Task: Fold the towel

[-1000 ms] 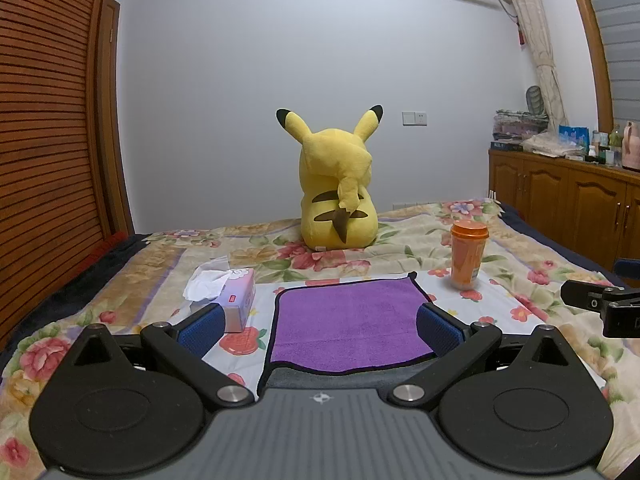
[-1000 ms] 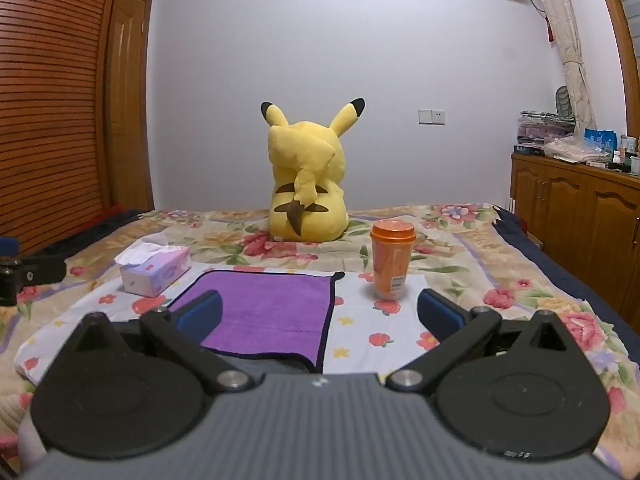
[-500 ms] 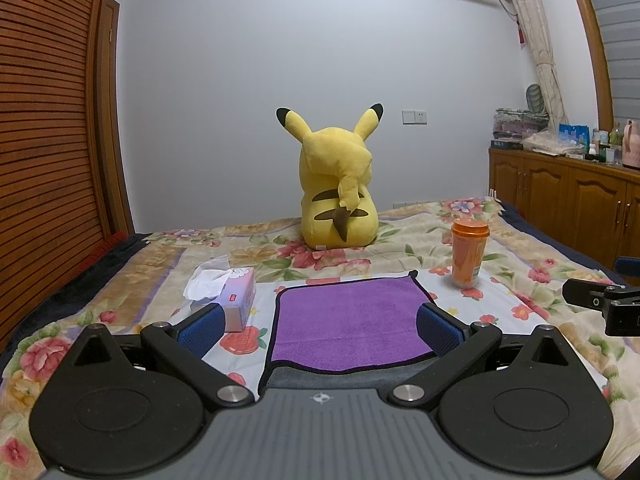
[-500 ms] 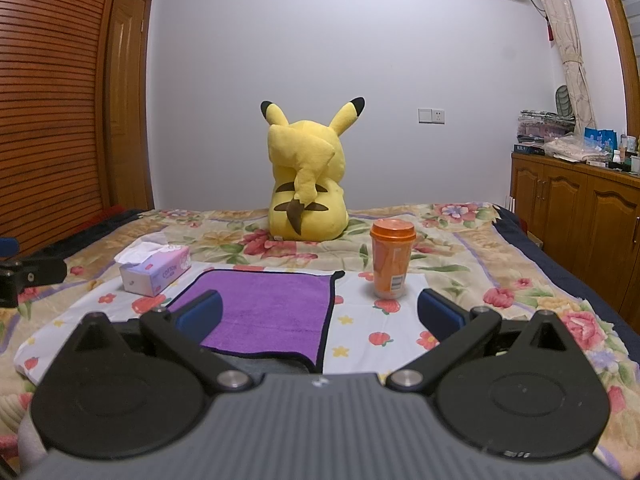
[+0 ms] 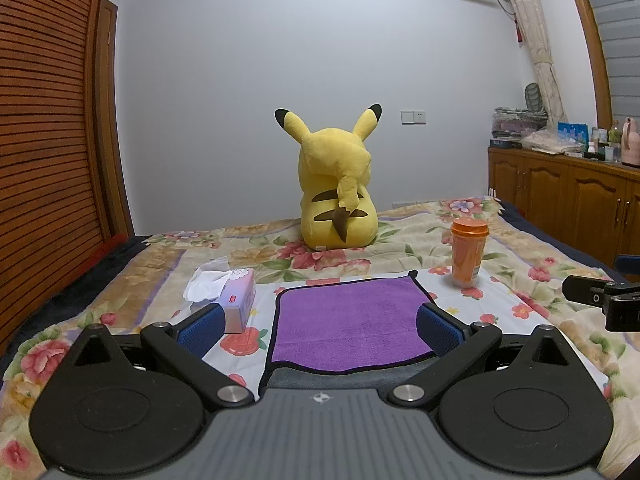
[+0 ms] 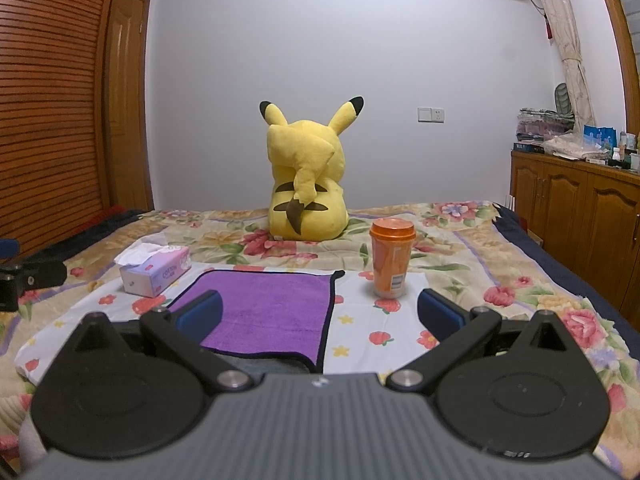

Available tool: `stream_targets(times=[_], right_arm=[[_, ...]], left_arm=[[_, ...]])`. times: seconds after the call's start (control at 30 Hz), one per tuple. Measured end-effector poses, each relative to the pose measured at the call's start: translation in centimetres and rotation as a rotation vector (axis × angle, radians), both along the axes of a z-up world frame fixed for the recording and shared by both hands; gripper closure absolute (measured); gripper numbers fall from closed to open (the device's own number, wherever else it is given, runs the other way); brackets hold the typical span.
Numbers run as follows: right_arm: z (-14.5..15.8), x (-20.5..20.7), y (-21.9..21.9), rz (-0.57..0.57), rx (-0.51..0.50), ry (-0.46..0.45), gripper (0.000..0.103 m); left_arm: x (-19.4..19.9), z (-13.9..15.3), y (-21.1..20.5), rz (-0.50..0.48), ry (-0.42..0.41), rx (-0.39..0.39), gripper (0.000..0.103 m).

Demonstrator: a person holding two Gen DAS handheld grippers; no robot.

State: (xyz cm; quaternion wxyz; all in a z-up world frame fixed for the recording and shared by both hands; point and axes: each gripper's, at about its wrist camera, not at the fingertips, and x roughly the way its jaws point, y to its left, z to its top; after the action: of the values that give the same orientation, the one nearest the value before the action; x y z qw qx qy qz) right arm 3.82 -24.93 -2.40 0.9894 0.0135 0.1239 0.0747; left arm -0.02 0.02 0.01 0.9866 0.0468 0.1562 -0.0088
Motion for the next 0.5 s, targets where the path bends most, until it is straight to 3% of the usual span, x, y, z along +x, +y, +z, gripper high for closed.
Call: stream_targets(times=[0.5], right_arm=[[-0.15,-0.24,-0.21,0.002,-0.002,-0.003,0.0]], left_arm=[[0.0,0.0,0.01,0.0,0.0,0.004,0.0]])
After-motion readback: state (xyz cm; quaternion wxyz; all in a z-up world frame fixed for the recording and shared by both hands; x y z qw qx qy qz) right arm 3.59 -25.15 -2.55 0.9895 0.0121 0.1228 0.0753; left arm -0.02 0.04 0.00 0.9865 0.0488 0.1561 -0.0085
